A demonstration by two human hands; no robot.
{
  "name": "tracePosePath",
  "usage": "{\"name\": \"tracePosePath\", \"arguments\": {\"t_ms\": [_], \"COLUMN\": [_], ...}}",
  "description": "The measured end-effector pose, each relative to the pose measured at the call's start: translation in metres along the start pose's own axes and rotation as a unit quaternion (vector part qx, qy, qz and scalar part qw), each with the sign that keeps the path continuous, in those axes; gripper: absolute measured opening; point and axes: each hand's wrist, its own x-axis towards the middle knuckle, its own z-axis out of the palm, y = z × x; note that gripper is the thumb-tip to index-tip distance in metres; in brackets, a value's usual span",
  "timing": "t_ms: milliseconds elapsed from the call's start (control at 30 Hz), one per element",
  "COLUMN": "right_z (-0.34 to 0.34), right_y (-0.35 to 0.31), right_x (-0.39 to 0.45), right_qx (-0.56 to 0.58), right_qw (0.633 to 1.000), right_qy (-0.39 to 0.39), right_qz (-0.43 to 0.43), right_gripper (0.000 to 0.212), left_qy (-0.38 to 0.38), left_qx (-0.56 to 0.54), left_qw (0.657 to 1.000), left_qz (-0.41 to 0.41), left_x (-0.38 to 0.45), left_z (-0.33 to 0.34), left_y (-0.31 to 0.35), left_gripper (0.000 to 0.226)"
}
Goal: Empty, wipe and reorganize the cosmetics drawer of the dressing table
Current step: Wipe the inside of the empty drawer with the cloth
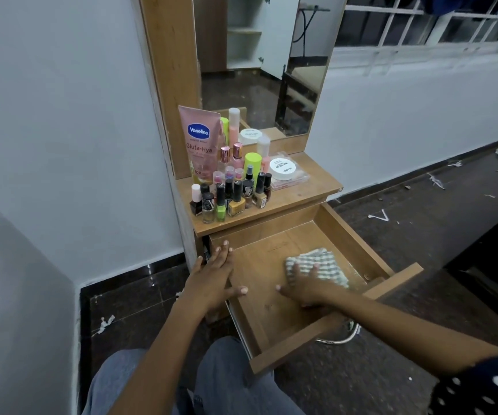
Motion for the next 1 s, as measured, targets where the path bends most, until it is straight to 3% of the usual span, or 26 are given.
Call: {"name": "tracePosePath", "arguments": {"t_ms": [167,333,400,600,867,1000], "right_z": [0.007,-0.021,-0.027,-0.028,-0.021,-0.028], "right_y": [-0.022,-0.009,-0.001,0.010,0.019,0.016], "right_x": [0.006,0.018,0.021,0.021,0.013,0.014], "right_qx": [0.003,-0.011,0.015,-0.082,-0.029,-0.039], "right_qw": [1.000,0.990,0.990,0.986,0.983,0.987], "right_qy": [0.027,0.143,0.139,0.131,0.098,0.090], "right_qz": [-0.007,0.001,0.008,0.065,0.152,0.129], "right_gripper": [0.085,0.085,0.087,0.105,0.121,0.110], "left_qy": [0.003,0.009,0.008,0.013,0.021,0.021], "left_qx": [0.004,0.001,0.002,-0.009,-0.006,-0.003], "left_qw": [1.000,1.000,1.000,1.000,1.000,1.000], "left_qz": [0.002,-0.001,-0.001,-0.003,-0.003,0.000], "left_x": [0.002,0.002,0.001,0.001,0.000,-0.001], "left_z": [0.002,0.003,0.003,0.004,0.005,0.005], "left_y": [-0.002,-0.002,-0.002,-0.002,-0.002,-0.002], "left_gripper": [0.090,0.091,0.091,0.090,0.089,0.089]}}
